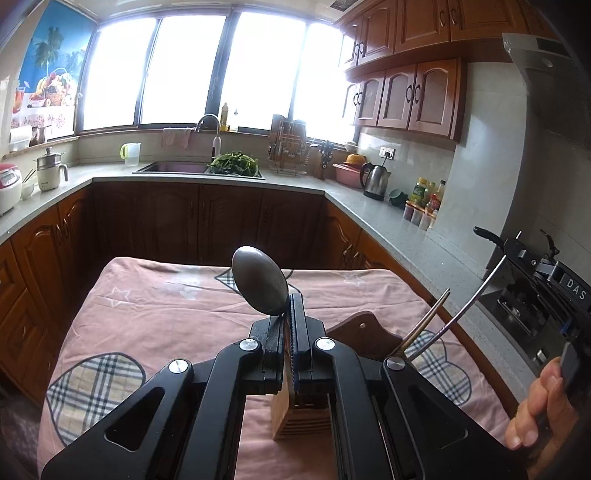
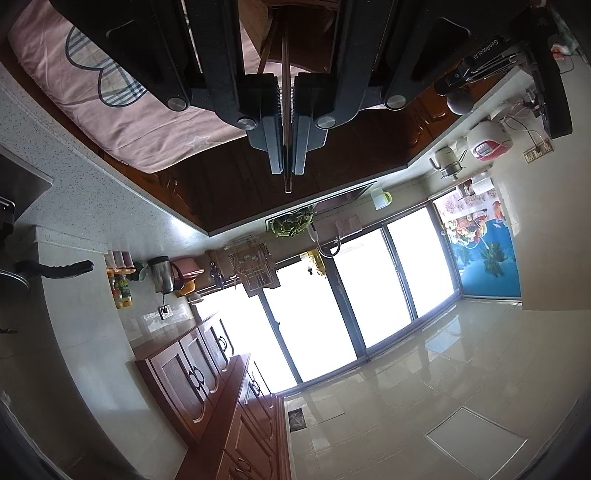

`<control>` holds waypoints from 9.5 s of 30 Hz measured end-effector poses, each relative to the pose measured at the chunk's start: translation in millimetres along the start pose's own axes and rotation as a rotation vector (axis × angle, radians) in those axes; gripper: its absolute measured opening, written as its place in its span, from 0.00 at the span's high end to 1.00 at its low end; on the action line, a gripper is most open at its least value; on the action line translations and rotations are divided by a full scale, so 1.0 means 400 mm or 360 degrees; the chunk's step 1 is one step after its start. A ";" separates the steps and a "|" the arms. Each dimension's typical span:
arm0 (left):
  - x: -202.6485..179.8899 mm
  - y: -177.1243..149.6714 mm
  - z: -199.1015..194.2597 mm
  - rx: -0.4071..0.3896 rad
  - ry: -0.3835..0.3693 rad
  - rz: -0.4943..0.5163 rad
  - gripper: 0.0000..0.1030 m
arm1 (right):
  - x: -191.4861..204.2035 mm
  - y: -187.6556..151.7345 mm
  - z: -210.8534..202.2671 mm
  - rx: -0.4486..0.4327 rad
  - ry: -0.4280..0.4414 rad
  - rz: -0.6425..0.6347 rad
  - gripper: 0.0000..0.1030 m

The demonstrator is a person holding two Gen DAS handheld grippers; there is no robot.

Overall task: Organize utensils
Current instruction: 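Lift the spoon and chopstick up to the wooden holder and lower them in, then open both tools to release the spoon and chopstick inside the holder, then move both tools back down to the utensils on the cloth, then grasp the wooden chopstick with the left tool while the right tool grasps another chopstick, then lift both chopsticks to the wooden holder and lower them into it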

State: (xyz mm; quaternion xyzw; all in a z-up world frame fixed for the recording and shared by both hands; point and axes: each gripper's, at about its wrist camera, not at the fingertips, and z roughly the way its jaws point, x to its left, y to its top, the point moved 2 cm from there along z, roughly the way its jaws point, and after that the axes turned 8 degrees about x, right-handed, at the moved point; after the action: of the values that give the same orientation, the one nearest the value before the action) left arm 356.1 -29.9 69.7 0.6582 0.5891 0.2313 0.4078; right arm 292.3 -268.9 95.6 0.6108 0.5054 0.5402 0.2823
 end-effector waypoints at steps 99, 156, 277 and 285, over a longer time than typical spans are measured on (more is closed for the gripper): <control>-0.169 -0.555 0.103 0.0880 0.0056 0.0454 0.37 | -0.173 -0.423 -0.153 0.0618 -0.0105 0.0302 0.14; -0.016 -0.393 -0.045 0.0617 -0.0146 0.0048 0.95 | -0.034 -0.441 0.005 0.0980 0.0076 -0.0012 0.97; 0.000 -0.073 -0.187 0.0033 -0.0189 -0.0054 0.95 | 0.059 -0.062 -0.086 0.0283 0.0130 -0.0050 0.96; 0.018 0.036 -0.165 -0.0136 -0.0197 -0.0137 0.95 | 0.048 0.023 -0.066 0.0117 0.0082 -0.0037 0.96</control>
State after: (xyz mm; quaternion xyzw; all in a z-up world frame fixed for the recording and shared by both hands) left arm 314.4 -5.1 117.1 0.6272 0.5802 0.1972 0.4807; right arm 268.4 -259.7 117.9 0.6006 0.5391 0.5336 0.2529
